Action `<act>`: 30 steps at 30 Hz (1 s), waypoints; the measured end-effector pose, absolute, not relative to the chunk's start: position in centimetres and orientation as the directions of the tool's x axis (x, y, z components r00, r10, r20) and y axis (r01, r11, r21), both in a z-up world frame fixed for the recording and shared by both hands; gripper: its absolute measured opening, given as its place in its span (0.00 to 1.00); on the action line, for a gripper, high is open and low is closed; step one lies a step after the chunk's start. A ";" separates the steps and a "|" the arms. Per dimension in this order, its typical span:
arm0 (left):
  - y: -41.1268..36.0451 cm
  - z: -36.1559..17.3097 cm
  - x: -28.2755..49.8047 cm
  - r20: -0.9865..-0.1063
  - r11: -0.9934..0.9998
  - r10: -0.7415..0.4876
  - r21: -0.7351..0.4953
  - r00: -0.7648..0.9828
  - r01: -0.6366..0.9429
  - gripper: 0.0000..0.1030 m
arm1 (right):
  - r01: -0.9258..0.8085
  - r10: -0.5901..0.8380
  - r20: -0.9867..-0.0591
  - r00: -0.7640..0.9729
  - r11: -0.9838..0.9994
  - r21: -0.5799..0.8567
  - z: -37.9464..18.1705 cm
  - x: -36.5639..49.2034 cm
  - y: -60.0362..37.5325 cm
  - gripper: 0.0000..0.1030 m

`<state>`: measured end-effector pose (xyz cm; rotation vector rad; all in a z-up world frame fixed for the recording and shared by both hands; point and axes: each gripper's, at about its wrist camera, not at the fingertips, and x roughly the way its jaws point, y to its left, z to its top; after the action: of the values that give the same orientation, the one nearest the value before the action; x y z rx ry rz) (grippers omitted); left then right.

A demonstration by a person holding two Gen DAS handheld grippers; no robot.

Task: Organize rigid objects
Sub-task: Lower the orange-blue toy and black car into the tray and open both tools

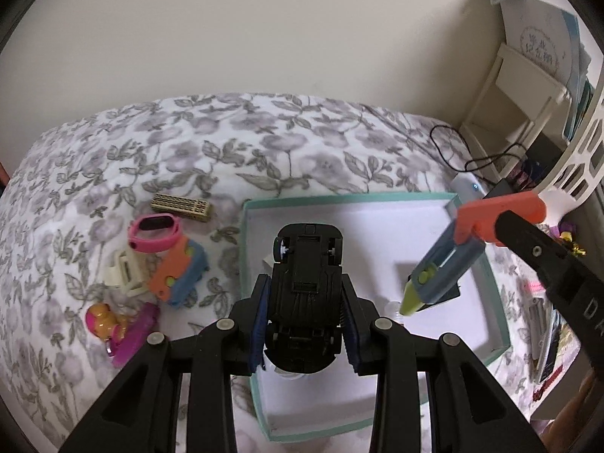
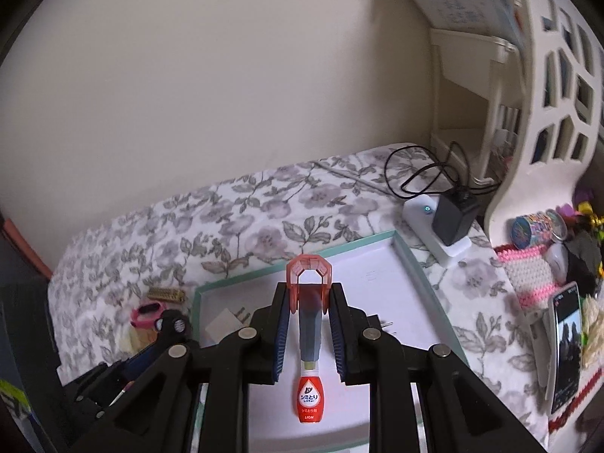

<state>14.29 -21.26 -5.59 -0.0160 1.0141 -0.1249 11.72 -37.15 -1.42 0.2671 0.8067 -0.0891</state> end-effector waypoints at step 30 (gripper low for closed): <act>-23.6 -12.5 16.4 -0.915 0.986 -0.089 -0.024 0.393 0.167 0.38 | 0.199 0.061 -0.868 0.493 0.963 0.181 -10.7 14.5 -36.6 0.23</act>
<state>16.44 -23.60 -12.49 0.0757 1.1556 -0.1631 14.52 -36.56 -10.70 0.2725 1.0560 -0.0849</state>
